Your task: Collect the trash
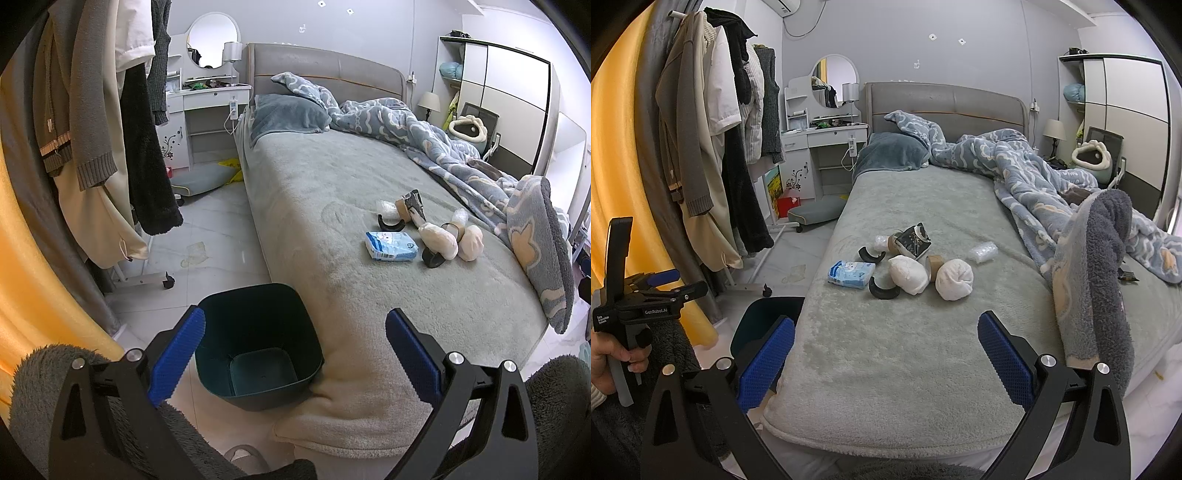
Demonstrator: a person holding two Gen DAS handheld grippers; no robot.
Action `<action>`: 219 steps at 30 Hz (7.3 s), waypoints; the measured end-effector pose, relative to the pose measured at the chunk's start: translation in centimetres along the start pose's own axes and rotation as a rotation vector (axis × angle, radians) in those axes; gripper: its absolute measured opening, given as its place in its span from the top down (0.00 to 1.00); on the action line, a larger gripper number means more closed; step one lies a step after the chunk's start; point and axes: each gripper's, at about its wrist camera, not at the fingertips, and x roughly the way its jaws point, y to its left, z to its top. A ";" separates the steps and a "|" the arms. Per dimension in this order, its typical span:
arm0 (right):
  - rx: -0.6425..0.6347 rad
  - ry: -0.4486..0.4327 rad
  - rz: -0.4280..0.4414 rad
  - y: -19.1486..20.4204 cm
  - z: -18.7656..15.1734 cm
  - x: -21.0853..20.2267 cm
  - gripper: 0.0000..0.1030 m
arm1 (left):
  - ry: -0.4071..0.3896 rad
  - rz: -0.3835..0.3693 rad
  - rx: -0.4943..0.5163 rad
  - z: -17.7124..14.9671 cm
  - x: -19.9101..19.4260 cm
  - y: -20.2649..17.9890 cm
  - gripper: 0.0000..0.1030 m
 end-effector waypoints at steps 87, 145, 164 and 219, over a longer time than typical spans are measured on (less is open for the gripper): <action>0.074 0.095 -0.071 -4.3 4.1 8.9 0.16 | 0.043 -0.234 0.116 3.3 7.1 -2.7 0.04; 0.195 0.285 0.029 -12.2 2.8 23.9 0.38 | 0.183 -0.366 0.149 5.9 24.5 -11.2 0.23; 0.139 0.210 -0.054 -9.5 7.7 20.6 0.51 | 0.108 -0.296 0.117 8.1 20.6 -7.4 0.25; -0.009 0.542 0.295 20.0 7.0 34.4 0.51 | 0.679 -0.117 -0.207 -4.1 27.1 15.9 0.11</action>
